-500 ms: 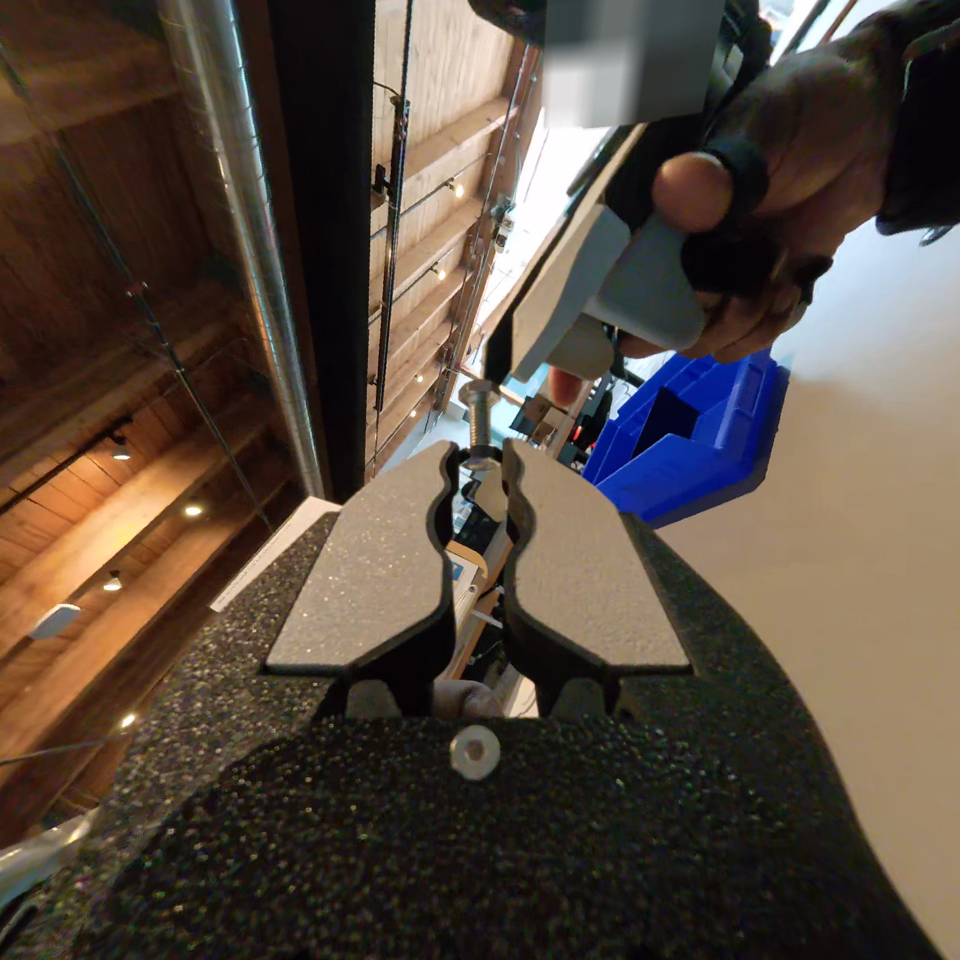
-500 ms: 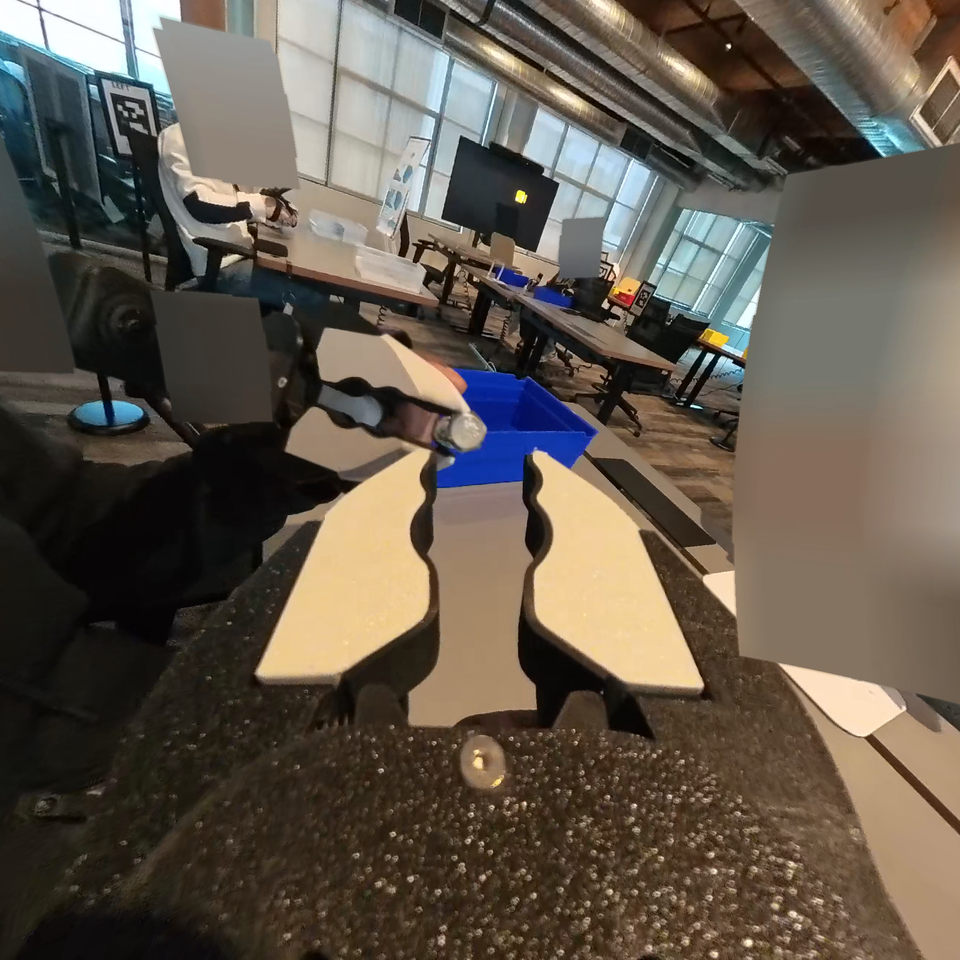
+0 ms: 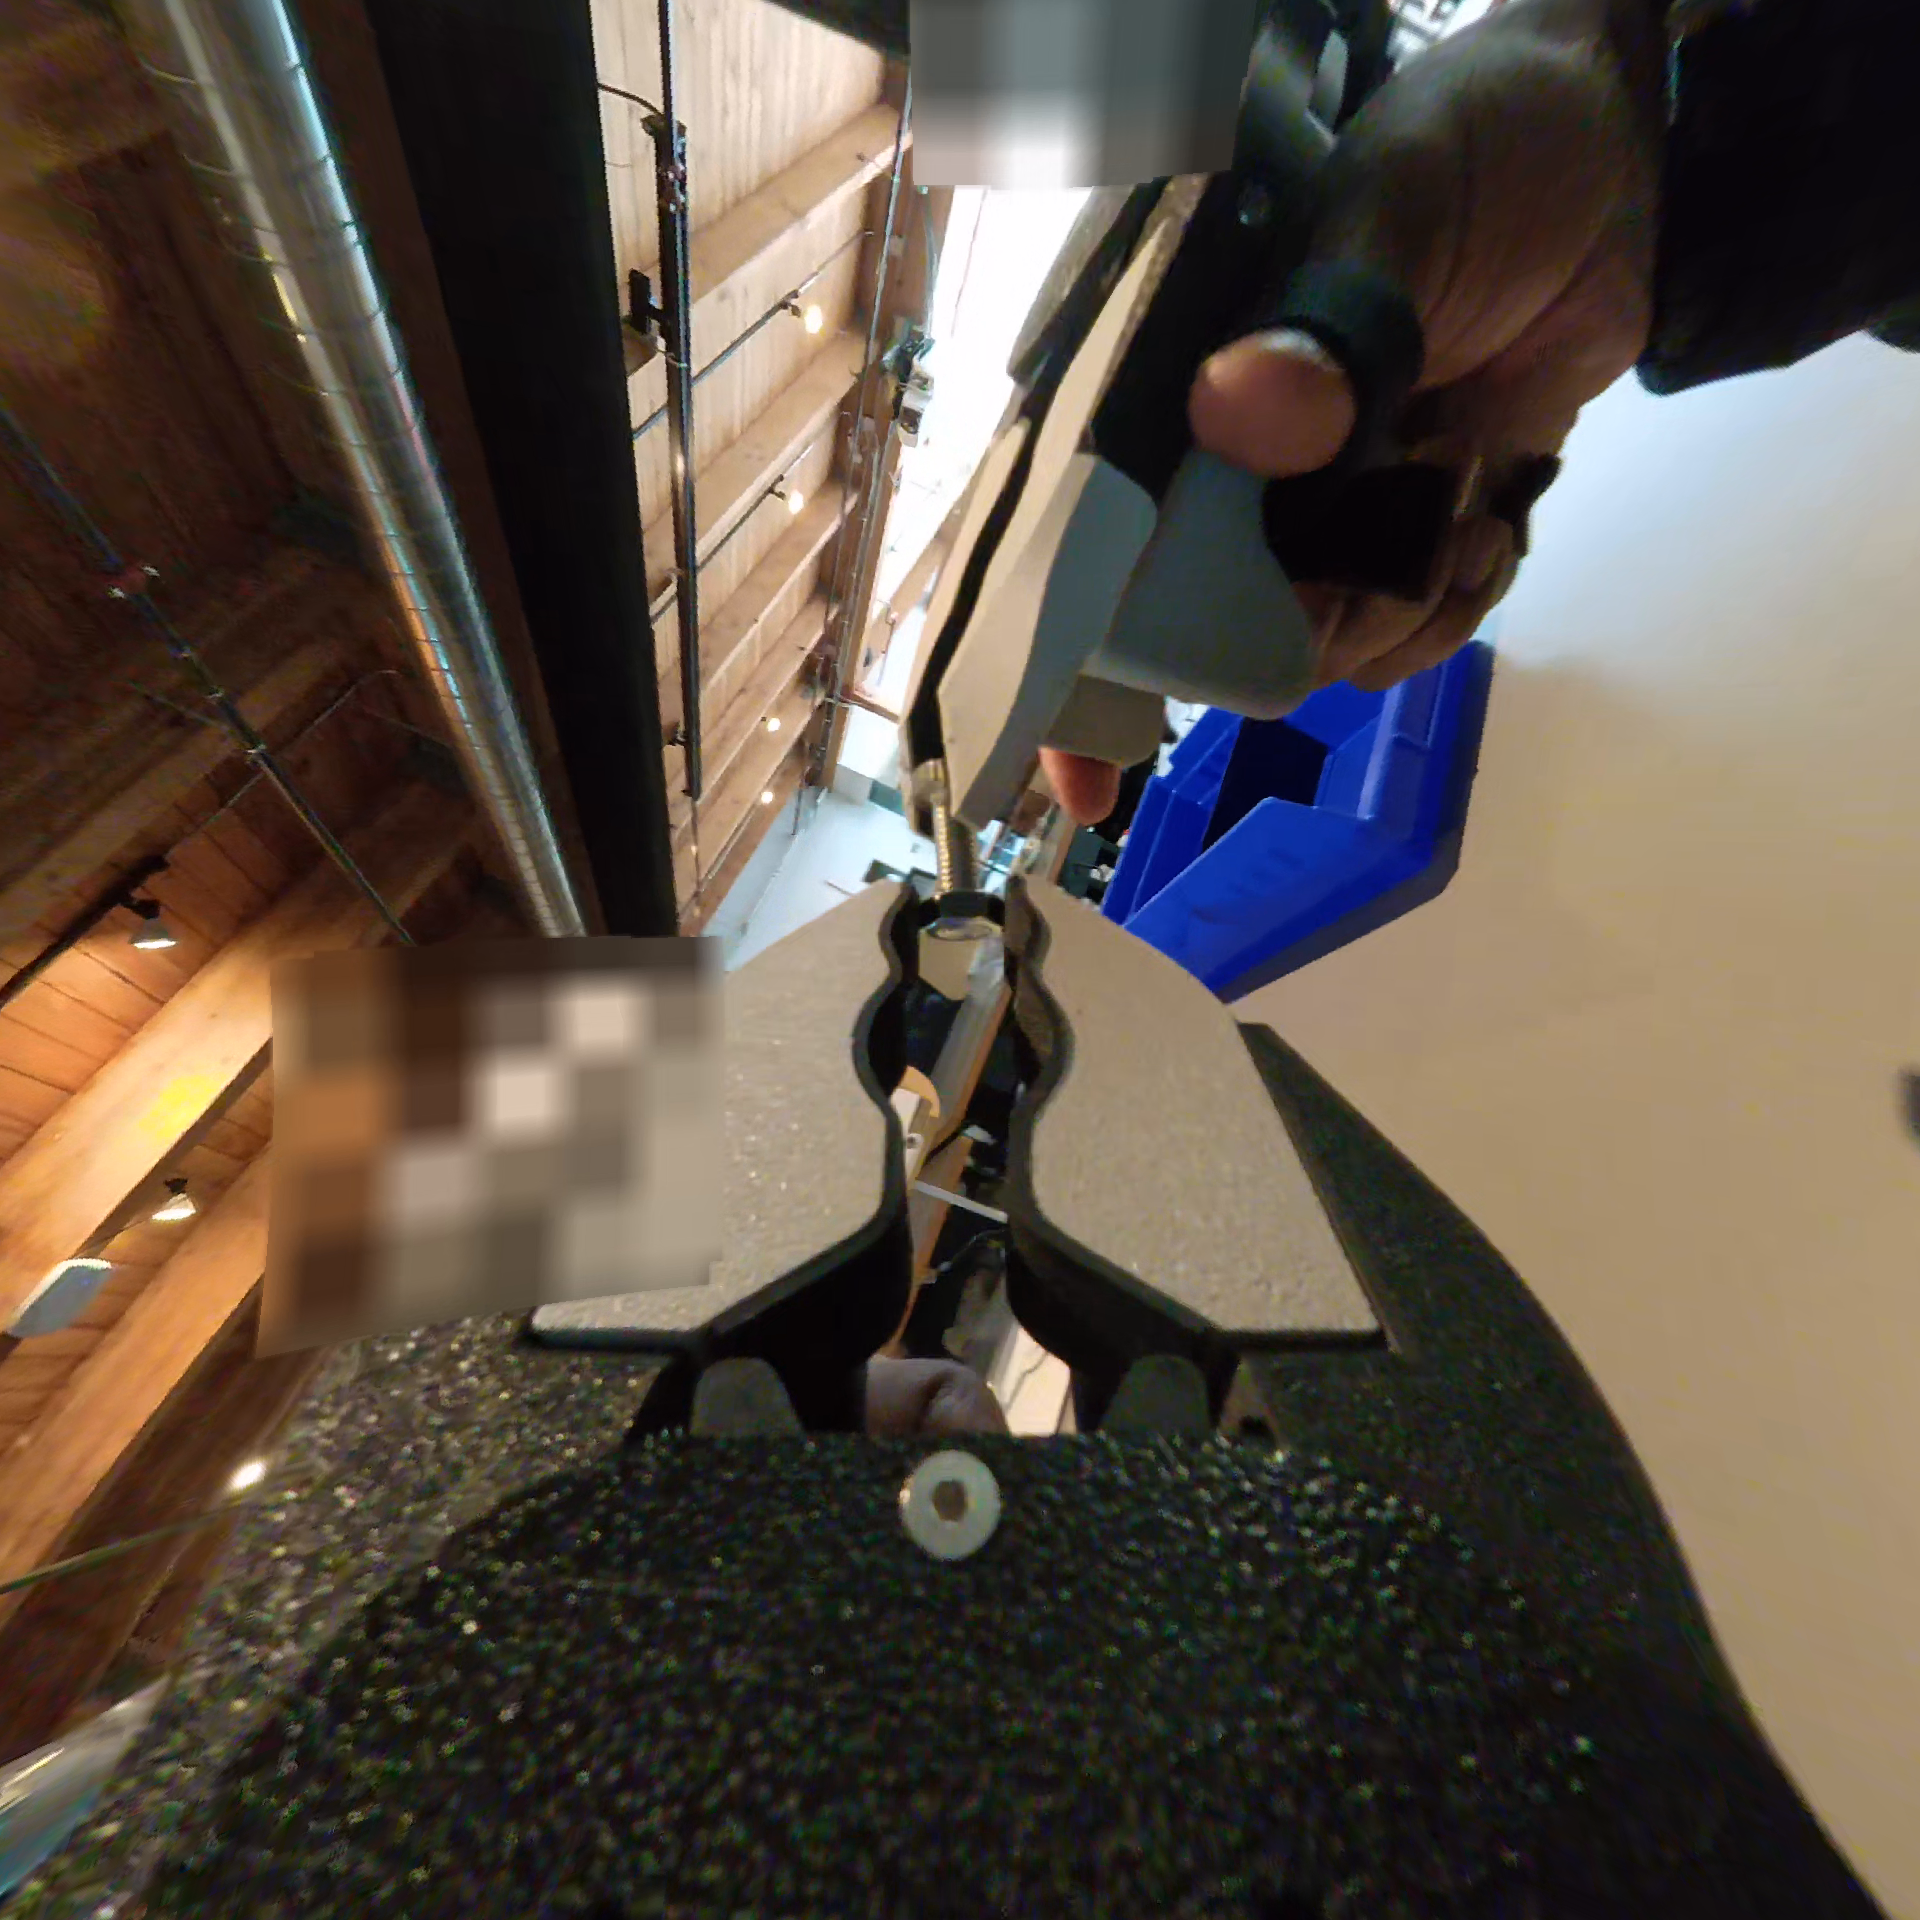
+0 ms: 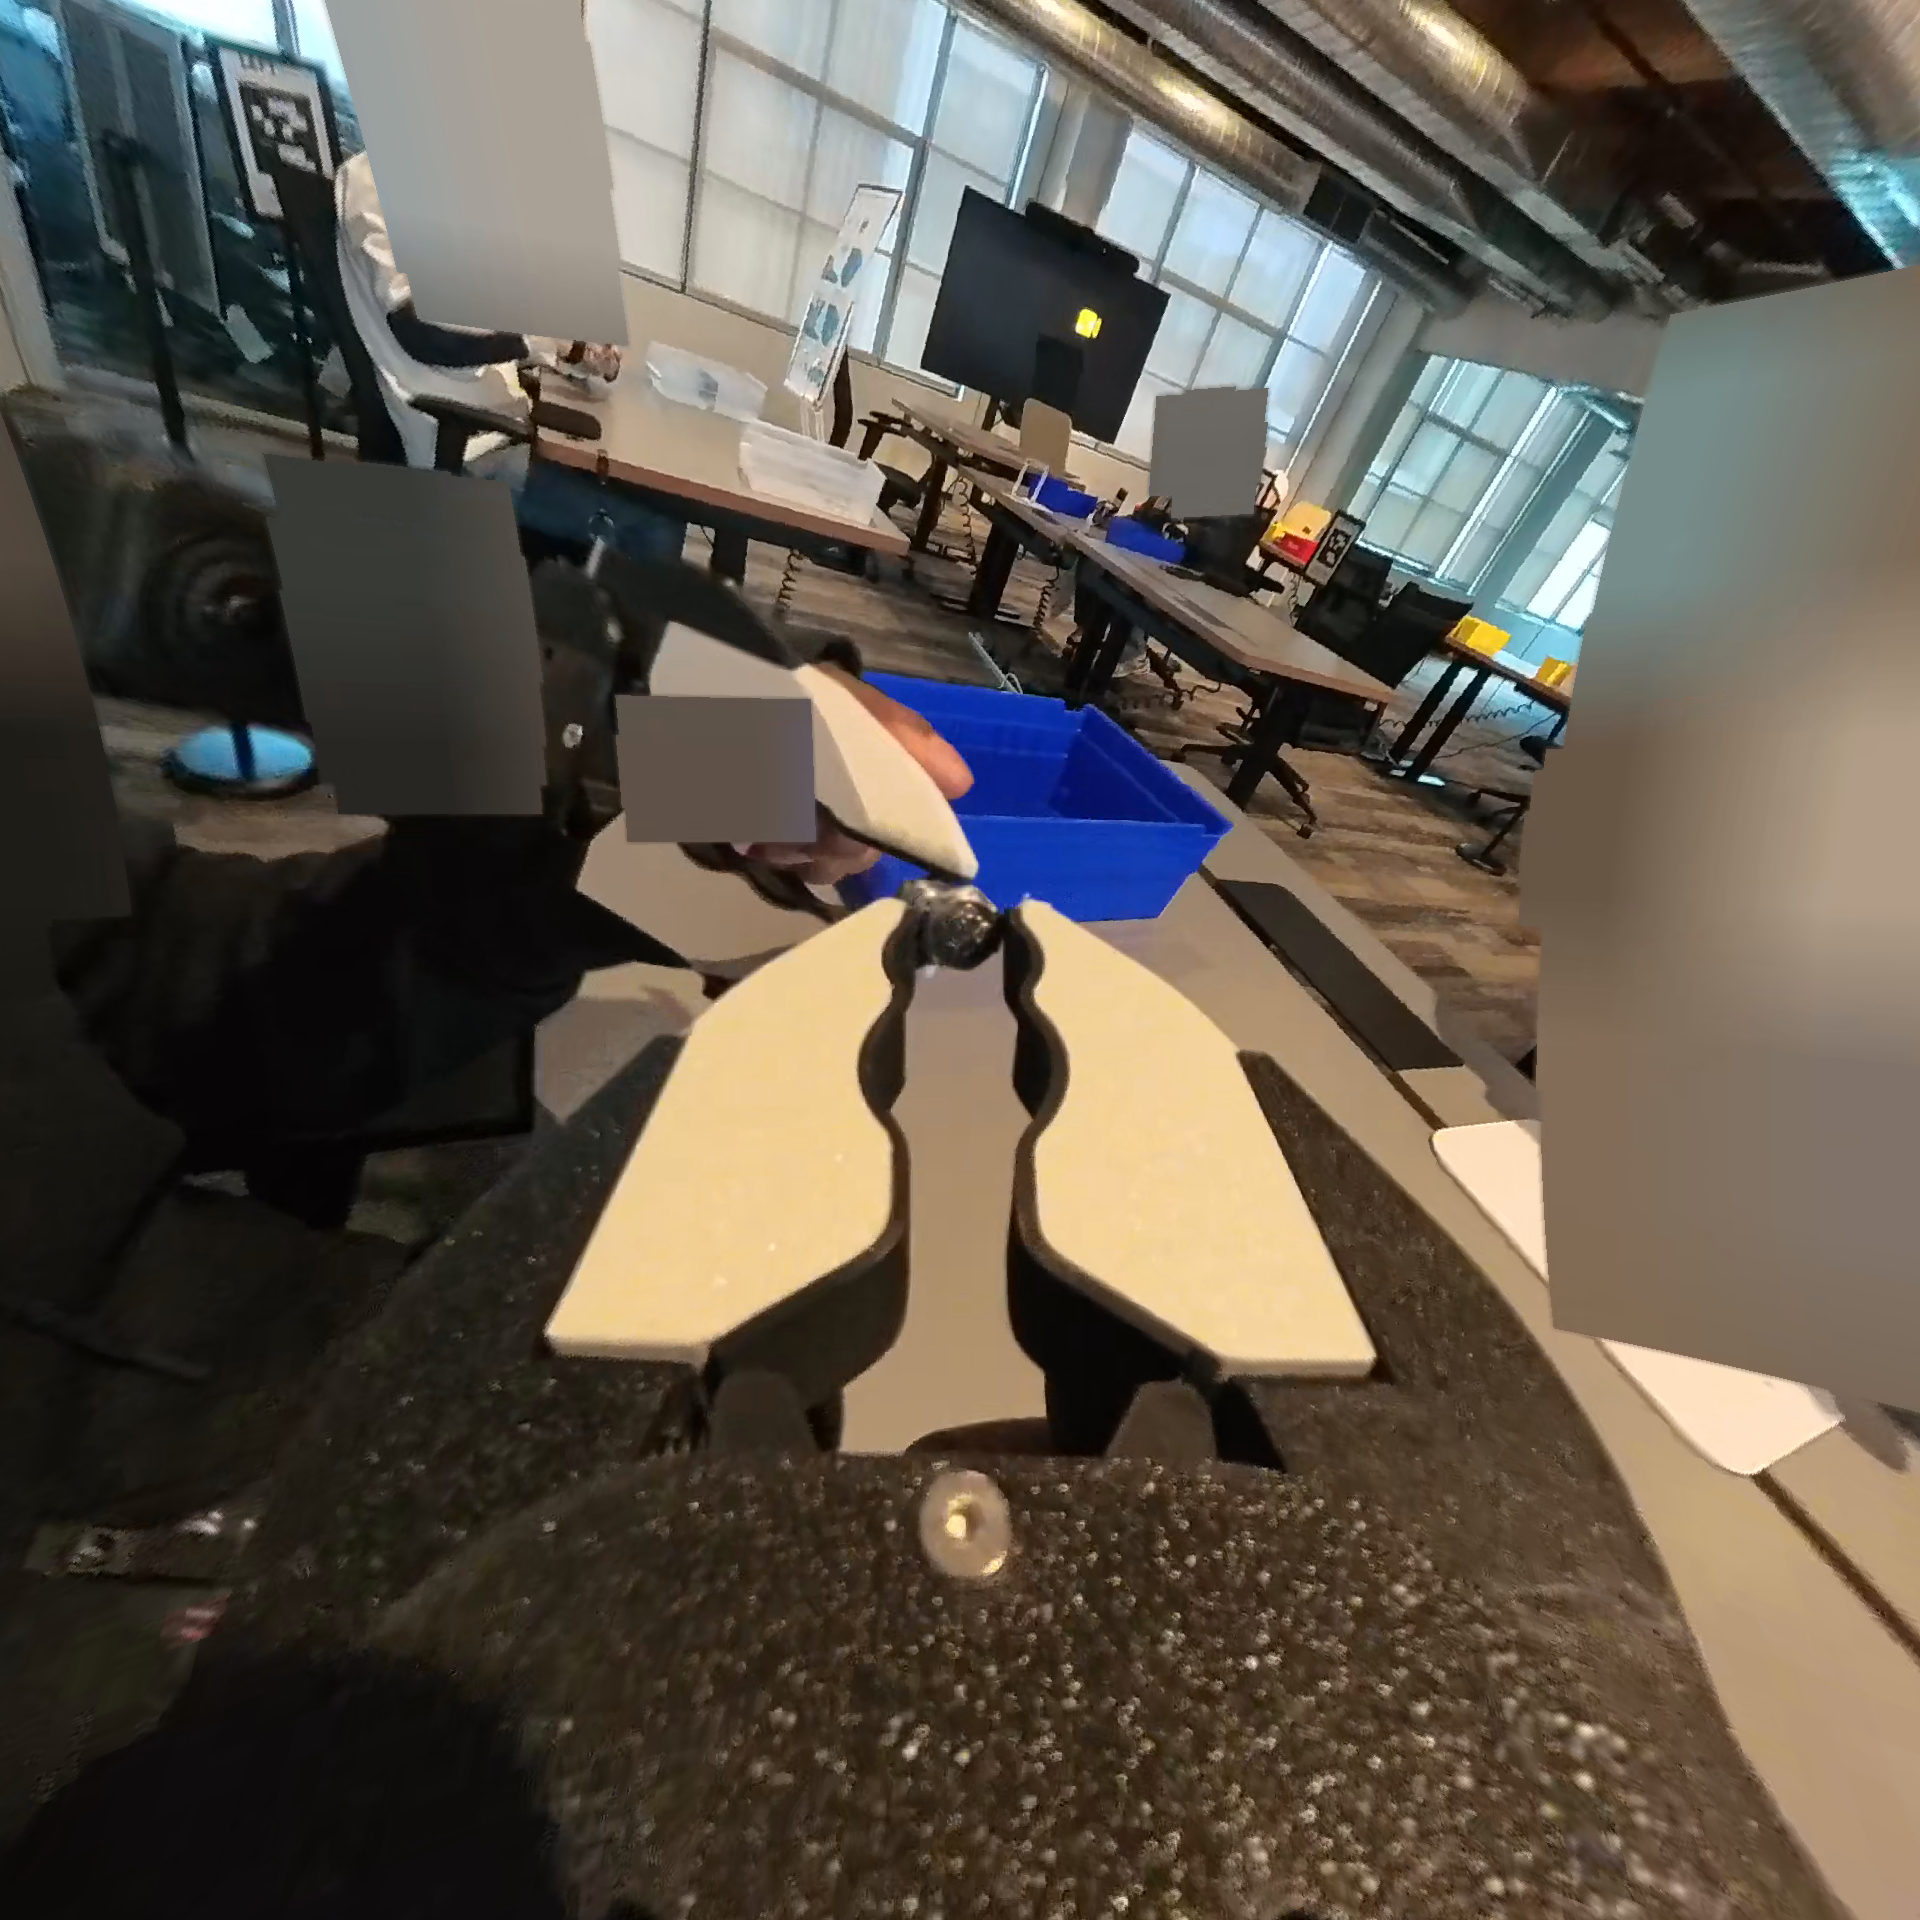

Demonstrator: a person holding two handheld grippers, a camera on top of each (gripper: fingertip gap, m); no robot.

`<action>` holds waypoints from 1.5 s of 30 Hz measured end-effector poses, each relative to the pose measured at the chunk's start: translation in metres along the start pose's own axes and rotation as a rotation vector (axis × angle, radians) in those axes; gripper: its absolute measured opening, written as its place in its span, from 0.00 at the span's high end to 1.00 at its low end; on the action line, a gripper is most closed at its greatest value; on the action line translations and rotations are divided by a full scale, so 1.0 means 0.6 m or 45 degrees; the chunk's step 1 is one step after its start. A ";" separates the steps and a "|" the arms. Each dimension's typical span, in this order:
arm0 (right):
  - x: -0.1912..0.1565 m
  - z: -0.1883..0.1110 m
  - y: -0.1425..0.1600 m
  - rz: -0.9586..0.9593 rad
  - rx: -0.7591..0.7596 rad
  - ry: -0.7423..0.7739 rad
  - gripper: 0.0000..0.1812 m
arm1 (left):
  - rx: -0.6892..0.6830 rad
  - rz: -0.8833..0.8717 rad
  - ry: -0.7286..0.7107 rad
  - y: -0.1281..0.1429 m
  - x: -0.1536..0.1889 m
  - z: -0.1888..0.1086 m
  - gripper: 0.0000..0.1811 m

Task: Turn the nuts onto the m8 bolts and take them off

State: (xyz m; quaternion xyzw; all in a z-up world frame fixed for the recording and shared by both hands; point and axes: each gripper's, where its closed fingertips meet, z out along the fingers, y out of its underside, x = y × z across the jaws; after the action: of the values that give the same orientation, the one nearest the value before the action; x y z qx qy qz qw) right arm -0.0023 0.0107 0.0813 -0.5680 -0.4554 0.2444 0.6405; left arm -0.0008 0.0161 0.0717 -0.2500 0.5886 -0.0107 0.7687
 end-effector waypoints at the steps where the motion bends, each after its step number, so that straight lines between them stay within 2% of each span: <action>1: -0.002 0.000 0.002 -0.051 -0.004 -0.005 0.91 | 0.004 -0.033 0.033 0.000 0.003 -0.002 0.92; 6: -0.018 -0.004 0.012 -0.390 0.033 -0.057 0.91 | 0.064 -0.416 0.282 -0.006 0.023 -0.011 0.92; 10: -0.026 -0.004 0.015 -0.475 0.100 -0.115 0.92 | 0.085 -0.743 0.462 -0.008 0.038 -0.013 0.92; 16: -0.032 -0.007 0.012 -0.579 0.215 -0.140 0.92 | 0.240 -1.166 0.633 -0.022 0.033 -0.022 0.92; 22: -0.021 -0.005 0.013 -0.516 0.278 -0.139 0.92 | 0.278 -1.234 0.585 -0.017 0.028 -0.015 0.91; 26: -0.009 0.000 0.012 -0.443 0.325 -0.117 0.92 | 0.307 -1.218 0.561 -0.022 0.030 -0.011 0.79; 29: -0.002 0.002 0.008 -0.356 0.390 -0.116 0.92 | 0.357 -1.179 0.495 -0.024 0.022 -0.007 0.76; 34: 0.003 -0.001 -0.002 -0.196 0.559 -0.153 0.92 | 0.417 -1.287 0.408 -0.014 0.007 0.003 0.77; 39: 0.005 -0.013 -0.015 -0.096 0.739 -0.187 0.92 | 0.481 -1.457 0.425 -0.014 0.002 0.008 0.80; 45: 0.009 -0.008 -0.008 -0.109 0.749 -0.153 0.92 | 0.540 -1.542 0.459 -0.027 0.003 0.010 0.86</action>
State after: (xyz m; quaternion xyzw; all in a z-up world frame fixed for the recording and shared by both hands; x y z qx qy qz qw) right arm 0.0031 0.0115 0.0877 -0.3230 -0.4257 0.3717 0.7591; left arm 0.0099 0.0035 0.0778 -0.3740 0.4486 -0.5980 0.5489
